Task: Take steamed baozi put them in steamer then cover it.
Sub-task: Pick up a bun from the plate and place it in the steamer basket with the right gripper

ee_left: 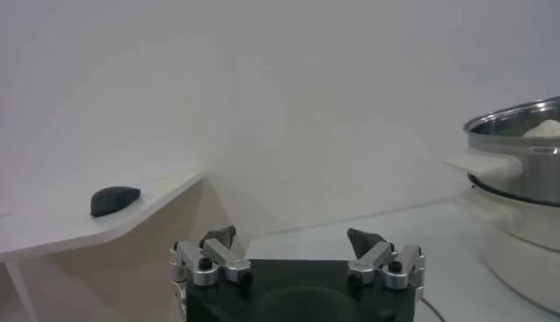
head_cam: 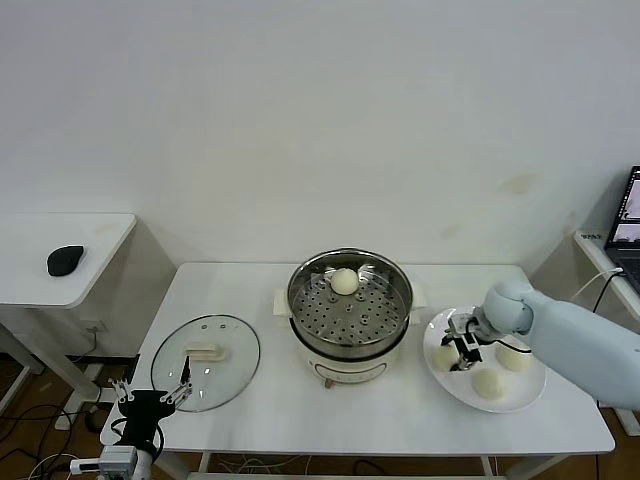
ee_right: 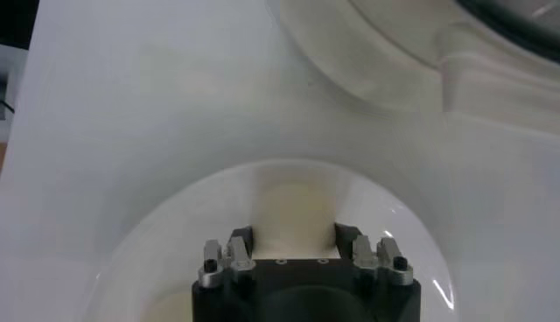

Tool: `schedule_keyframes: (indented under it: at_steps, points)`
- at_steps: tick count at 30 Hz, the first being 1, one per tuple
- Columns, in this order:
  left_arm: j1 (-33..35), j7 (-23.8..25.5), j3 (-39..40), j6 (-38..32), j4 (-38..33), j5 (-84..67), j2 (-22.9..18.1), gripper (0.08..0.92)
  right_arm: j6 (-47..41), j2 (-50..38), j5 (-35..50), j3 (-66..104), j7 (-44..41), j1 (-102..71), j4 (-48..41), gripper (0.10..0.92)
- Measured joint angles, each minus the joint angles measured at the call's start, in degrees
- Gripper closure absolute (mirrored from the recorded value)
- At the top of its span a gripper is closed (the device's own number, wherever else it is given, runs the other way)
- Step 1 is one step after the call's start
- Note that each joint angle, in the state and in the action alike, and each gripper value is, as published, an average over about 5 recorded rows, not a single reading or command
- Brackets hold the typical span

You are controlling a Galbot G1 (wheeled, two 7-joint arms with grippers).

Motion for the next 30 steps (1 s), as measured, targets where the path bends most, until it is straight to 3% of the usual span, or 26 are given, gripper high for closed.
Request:
schedule_keyframes:
  at_steps: [14, 30]
  points:
    - [-1.36, 0.08, 0.87, 0.04, -0.12, -0.84, 1.15, 0.177, -6.12, -2.53, 13.77, -10.34, 0.34, 23.19, 6.83, 0.431]
    - [-1.59, 0.07, 0.4, 0.05, 0.11, -0.55, 0.15, 0.177, -19.69, 14.68, 32.65, -19.59, 10.96, 31.6, 9.23, 0.431]
